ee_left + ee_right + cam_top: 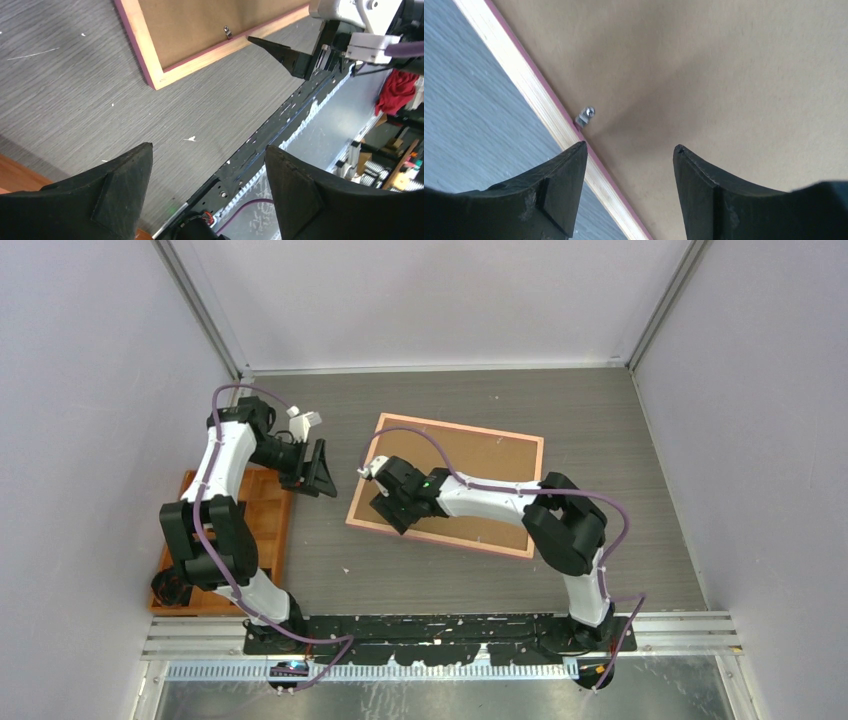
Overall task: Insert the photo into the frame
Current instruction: Turn over the photo frame at the center of the board.
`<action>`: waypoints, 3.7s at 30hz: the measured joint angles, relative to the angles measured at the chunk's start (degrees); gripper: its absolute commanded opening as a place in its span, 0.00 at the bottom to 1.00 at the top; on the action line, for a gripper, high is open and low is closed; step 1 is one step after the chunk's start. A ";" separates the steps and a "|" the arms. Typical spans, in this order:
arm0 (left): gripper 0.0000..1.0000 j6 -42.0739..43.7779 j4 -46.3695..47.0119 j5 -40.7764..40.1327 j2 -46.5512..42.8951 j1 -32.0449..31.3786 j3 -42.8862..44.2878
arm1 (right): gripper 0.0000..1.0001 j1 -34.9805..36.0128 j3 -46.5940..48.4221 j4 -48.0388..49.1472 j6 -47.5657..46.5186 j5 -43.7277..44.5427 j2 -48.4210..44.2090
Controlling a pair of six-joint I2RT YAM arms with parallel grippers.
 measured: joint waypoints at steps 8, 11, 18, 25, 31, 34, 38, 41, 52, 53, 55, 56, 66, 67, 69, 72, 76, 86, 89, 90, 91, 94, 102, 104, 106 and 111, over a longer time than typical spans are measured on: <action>0.85 8.04 -0.39 1.03 -3.19 -1.27 -2.91 | 0.57 -0.09 -2.93 0.72 0.17 -2.34 -1.81; 0.85 10.75 -0.28 1.44 -3.61 -1.33 -4.44 | 0.56 -0.09 -3.54 1.44 0.48 -2.71 -2.08; 0.87 16.41 -0.15 1.77 -4.66 -1.36 -7.17 | 0.58 -0.13 -6.84 4.15 1.16 -4.02 -3.72; 0.87 19.34 -0.22 1.95 -4.98 -1.36 -7.17 | 0.60 -0.07 -10.47 3.96 1.31 -4.70 -6.03; 0.95 19.82 0.39 1.95 -6.47 -1.51 -8.26 | 0.53 -0.07 -11.26 2.69 1.09 -4.70 -6.56; 0.96 21.81 0.72 1.36 -7.82 -2.21 -9.22 | 0.45 -0.07 -11.34 2.62 0.96 -4.70 -6.56; 0.98 25.92 2.80 0.66 -9.40 -3.50 -10.71 | 0.32 0.11 -11.34 2.64 0.94 -4.48 -6.56; 1.00 31.08 6.32 0.11 -14.84 -3.76 -15.21 | 0.19 0.33 -11.23 2.56 0.44 -3.89 -6.56; 0.99 50.93 15.39 -2.25 -37.07 -5.97 -26.67 | 0.10 0.52 -2.86 -4.31 0.72 -8.68 -5.55; 0.99 51.78 15.76 -2.19 -37.70 -6.91 -26.97 | 0.10 0.33 -1.57 -4.92 1.14 -9.81 -5.55; 0.99 53.86 17.07 -2.16 -39.21 -9.05 -28.20 | 0.10 -0.28 0.70 -5.84 2.10 -12.04 -5.57; 0.99 54.73 18.05 -2.14 -40.22 -10.12 -29.22 | 0.10 -0.66 1.86 -6.27 2.54 -13.22 -5.64; 0.92 63.01 33.48 -4.63 -52.17 -19.32 -41.46 | 0.10 -4.72 9.35 -11.41 6.21 -23.12 -7.32; 0.90 63.60 34.97 -5.49 -51.52 -20.11 -41.51 | 0.09 -5.07 9.77 -11.91 6.58 -23.96 -7.58; 0.82 64.92 38.18 -7.21 -49.13 -21.51 -41.38 | 0.10 -5.75 10.67 -12.87 7.17 -25.44 -8.02; 0.63 65.83 43.58 -10.75 -44.87 -23.71 -41.31 | 0.10 -6.40 11.78 -14.21 7.96 -27.04 -8.57; 0.52 66.79 47.74 -15.47 -39.06 -26.51 -39.85 | 0.10 -7.19 13.73 -15.98 8.63 -28.46 -8.72; 0.01 68.43 58.40 -21.20 -34.03 -28.85 -36.81 | 0.22 -9.53 18.75 -19.71 9.97 -29.92 -9.31; 0.01 68.52 58.73 -21.53 -33.48 -29.35 -35.91 | 0.46 -10.19 20.20 -21.90 9.88 -29.57 -9.31; 0.01 68.41 57.92 -21.51 -33.29 -29.49 -35.19 | 0.53 -10.23 20.70 -22.73 9.88 -29.29 -9.35; 0.01 68.26 57.11 -21.51 -33.07 -29.57 -34.47 | 0.58 -10.27 21.14 -23.23 9.92 -29.03 -9.60; 0.00 67.19 52.43 -21.46 -32.02 -29.59 -30.12 | 0.69 -10.40 21.97 -24.65 8.46 -27.08 -11.78; 0.00 61.44 36.00 -21.42 -30.64 -29.57 -16.52 | 0.78 -8.76 24.50 -29.86 -0.98 -18.62 -22.43; 0.01 60.67 33.38 -21.20 -30.64 -29.57 -15.15 | 0.78 -6.32 25.73 -32.15 -3.98 -15.21 -23.71; 0.00 60.00 32.11 -20.76 -30.64 -29.57 -14.78 | 0.79 -3.72 26.36 -33.66 -6.36 -12.28 -23.82; 0.00 59.25 30.77 -20.06 -30.64 -29.57 -14.05 | 0.79 1.09 25.55 -36.26 -11.96 -5.90 -22.84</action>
